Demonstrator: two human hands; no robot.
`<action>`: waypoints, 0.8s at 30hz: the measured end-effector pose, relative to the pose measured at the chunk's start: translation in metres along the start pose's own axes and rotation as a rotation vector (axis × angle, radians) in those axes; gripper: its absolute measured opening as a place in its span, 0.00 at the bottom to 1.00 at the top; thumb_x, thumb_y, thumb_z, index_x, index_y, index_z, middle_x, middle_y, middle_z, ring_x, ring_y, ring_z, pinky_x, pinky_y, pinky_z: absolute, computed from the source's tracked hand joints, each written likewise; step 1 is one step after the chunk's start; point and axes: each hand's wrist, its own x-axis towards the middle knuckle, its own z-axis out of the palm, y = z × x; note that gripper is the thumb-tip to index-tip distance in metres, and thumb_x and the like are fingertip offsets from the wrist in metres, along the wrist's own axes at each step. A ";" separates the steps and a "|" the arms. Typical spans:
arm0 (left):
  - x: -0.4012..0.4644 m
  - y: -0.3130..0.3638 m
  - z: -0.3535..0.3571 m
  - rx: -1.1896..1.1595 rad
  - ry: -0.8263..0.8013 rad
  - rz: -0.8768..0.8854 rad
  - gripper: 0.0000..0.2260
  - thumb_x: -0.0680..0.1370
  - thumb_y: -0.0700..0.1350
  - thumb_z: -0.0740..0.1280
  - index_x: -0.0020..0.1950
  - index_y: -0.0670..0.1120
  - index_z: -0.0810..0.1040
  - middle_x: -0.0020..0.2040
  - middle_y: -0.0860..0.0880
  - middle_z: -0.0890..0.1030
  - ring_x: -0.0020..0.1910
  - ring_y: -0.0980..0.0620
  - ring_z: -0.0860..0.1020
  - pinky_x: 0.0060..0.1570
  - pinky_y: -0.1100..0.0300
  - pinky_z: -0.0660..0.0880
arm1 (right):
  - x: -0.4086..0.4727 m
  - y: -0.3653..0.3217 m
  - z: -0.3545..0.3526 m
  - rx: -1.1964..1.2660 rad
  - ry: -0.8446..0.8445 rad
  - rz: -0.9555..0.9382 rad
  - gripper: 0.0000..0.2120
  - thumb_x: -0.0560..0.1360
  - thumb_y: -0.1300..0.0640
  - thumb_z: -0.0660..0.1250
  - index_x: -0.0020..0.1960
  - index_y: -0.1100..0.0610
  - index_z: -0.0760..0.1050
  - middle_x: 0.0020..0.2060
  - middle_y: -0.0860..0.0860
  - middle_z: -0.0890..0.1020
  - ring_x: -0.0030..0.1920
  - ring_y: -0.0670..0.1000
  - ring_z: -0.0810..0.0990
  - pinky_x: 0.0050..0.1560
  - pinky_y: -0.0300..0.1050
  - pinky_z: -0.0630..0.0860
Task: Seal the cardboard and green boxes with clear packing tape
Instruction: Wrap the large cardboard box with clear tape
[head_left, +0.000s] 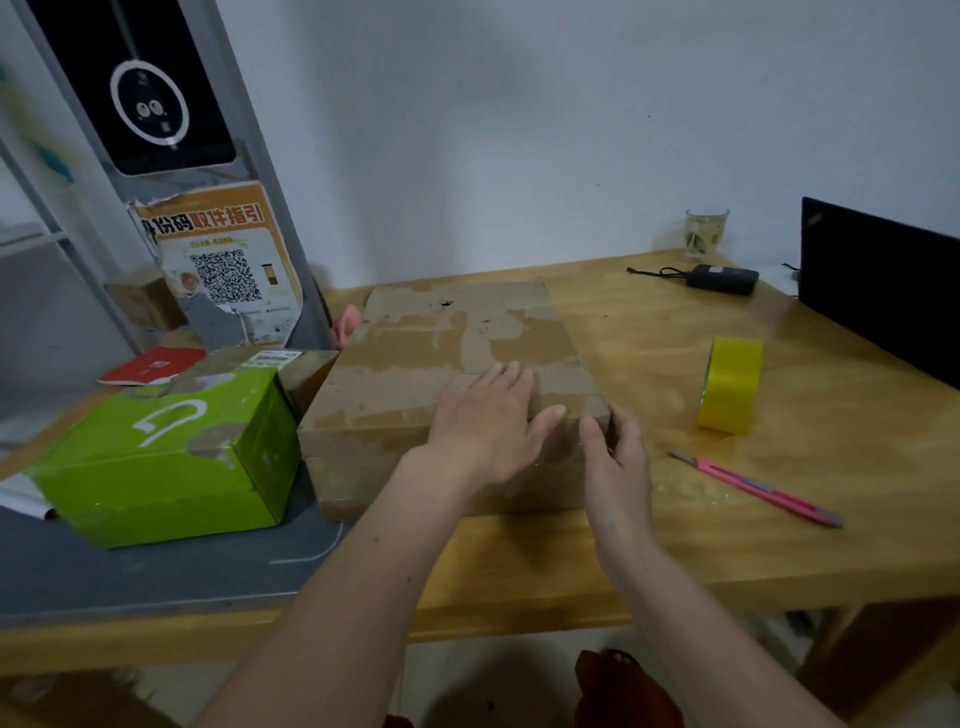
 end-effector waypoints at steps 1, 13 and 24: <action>0.001 0.000 -0.002 -0.016 -0.006 0.039 0.29 0.83 0.62 0.45 0.81 0.51 0.50 0.81 0.53 0.50 0.79 0.54 0.48 0.76 0.53 0.47 | 0.001 0.001 -0.001 -0.007 -0.002 -0.006 0.16 0.81 0.54 0.61 0.68 0.53 0.69 0.59 0.49 0.77 0.57 0.47 0.76 0.52 0.38 0.73; -0.017 0.045 0.033 -0.092 0.345 0.124 0.27 0.82 0.57 0.58 0.79 0.49 0.58 0.79 0.51 0.60 0.78 0.52 0.55 0.74 0.58 0.42 | 0.052 -0.009 -0.060 -0.109 0.381 -0.084 0.18 0.80 0.59 0.62 0.68 0.58 0.63 0.66 0.55 0.68 0.65 0.51 0.70 0.58 0.39 0.68; -0.017 0.004 -0.004 -0.322 0.380 -0.180 0.17 0.80 0.52 0.65 0.69 0.56 0.73 0.70 0.56 0.72 0.71 0.54 0.67 0.72 0.52 0.63 | 0.034 -0.028 -0.025 -0.307 -0.015 -0.295 0.09 0.78 0.62 0.63 0.53 0.50 0.73 0.51 0.47 0.76 0.56 0.48 0.75 0.56 0.39 0.73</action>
